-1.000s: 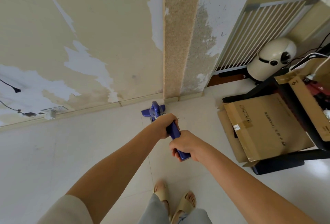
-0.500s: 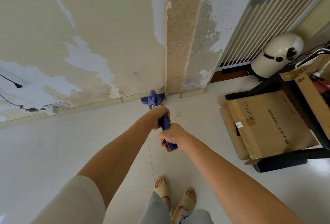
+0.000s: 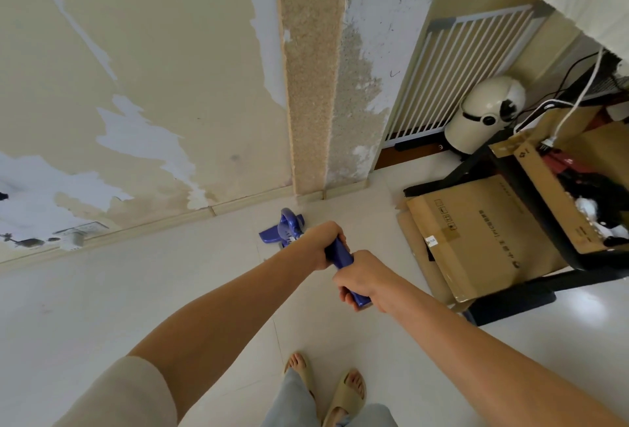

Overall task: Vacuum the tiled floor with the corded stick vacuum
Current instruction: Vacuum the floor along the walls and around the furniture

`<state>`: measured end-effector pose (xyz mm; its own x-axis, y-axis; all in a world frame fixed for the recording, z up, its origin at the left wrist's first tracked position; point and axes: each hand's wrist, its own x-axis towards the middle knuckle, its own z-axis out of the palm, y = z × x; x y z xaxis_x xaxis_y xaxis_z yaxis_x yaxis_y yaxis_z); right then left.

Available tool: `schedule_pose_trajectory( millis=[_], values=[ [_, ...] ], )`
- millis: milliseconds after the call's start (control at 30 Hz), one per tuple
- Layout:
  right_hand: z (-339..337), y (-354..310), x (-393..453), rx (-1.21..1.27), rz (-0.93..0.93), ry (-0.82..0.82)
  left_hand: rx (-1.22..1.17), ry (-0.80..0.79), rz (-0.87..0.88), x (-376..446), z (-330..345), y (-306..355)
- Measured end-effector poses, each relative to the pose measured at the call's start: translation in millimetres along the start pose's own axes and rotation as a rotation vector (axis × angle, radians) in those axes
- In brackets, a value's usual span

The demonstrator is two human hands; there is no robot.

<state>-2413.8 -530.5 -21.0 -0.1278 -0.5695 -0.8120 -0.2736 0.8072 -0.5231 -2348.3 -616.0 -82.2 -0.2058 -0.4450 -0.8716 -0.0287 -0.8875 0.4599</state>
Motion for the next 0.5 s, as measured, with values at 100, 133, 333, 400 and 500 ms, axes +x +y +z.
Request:
schedule_pose_trajectory(
  millis=[100, 133, 333, 400, 500],
  values=[
    [-2.1, 13.9, -10.4, 0.055, 0.008, 0.034, 0.044, -0.041, -0.022, -3.2, 12.2, -10.0],
    [-0.8, 17.9, -12.7, 0.078, 0.012, 0.04, 0.06, -0.053, -0.03, -3.6, 14.1, -13.4],
    [-7.5, 17.7, -7.8, 0.175, 0.033, 0.055, 0.145, -0.098, -0.049, -0.6, 26.1, -6.3],
    [-13.7, 11.3, 1.1, 0.187, 0.028, 0.064, 0.138, -0.092, -0.035, 4.0, 29.3, 3.4],
    [-15.5, 6.3, 18.4, 0.199, 0.024, 0.073, 0.147, -0.066, -0.026, 13.8, 29.3, 12.9]
  ],
)
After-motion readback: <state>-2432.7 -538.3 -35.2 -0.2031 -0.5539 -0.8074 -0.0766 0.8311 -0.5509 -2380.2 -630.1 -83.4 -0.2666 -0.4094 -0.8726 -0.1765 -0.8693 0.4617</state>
